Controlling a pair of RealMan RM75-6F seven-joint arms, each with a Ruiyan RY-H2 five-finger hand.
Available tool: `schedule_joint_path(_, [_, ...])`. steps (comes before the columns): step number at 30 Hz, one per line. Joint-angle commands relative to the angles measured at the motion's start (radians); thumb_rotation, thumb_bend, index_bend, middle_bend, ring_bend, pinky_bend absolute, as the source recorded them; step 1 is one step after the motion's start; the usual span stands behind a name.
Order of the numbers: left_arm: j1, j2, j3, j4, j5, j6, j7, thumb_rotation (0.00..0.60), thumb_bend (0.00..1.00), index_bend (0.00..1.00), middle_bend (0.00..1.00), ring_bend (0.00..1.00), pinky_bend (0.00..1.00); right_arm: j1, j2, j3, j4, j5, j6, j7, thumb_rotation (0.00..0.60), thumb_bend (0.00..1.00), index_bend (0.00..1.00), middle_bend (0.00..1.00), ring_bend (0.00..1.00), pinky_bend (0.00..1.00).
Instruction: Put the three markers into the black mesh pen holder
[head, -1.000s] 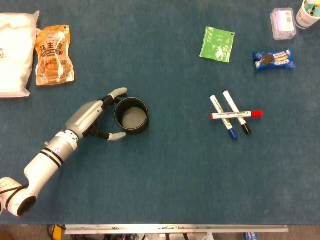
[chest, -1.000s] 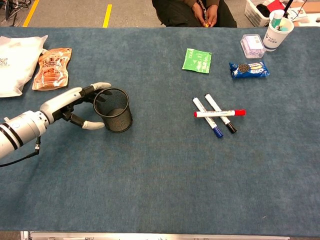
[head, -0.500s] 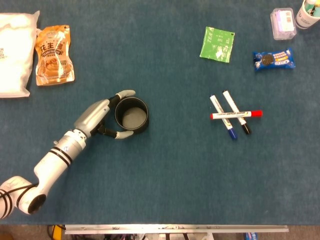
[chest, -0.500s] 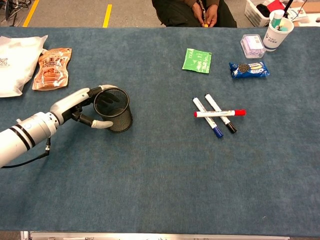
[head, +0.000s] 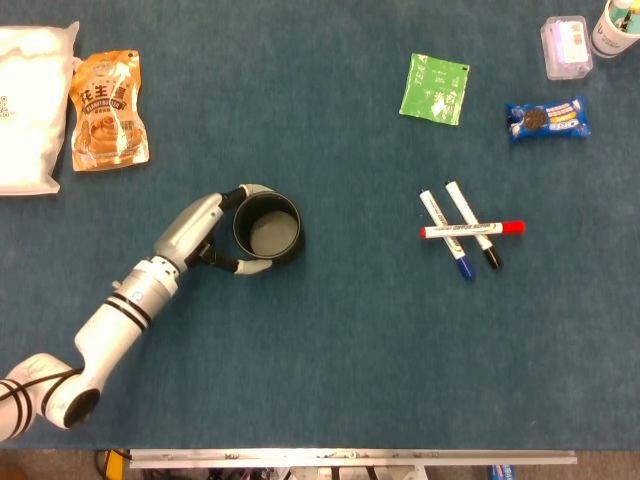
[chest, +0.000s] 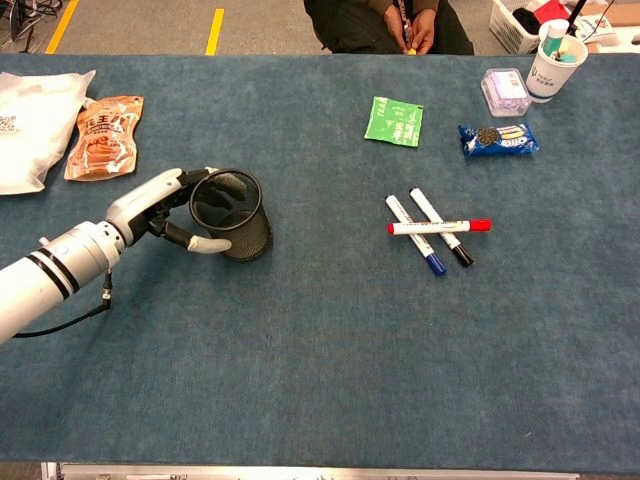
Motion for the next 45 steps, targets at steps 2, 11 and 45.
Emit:
schedule_joint_path(2, [-0.005,0.033,-0.007,-0.041,0.002,0.011,0.028,0.600,0.18,0.27,0.37,0.29,0.21,0.034,0.016,-0.015,-0.036,-0.048,-0.038,0.011,0.600,0.21,0.24,0.34,0.23,0.27])
schedule_joint_path(11, [-0.027,0.112,-0.008,-0.160,0.016,0.009,0.115,0.600,0.17,0.27,0.37,0.29,0.21,0.169,0.022,-0.046,-0.137,-0.182,-0.199,-0.010,0.600,0.21,0.34,0.33,0.23,0.27])
schedule_joint_path(45, [-0.005,0.225,0.029,-0.301,0.030,0.047,0.194,0.600,0.18,0.26,0.37,0.29,0.21,0.432,-0.469,-0.030,0.058,-0.006,-0.521,-0.473,0.600,0.23,0.47,0.31,0.16,0.21])
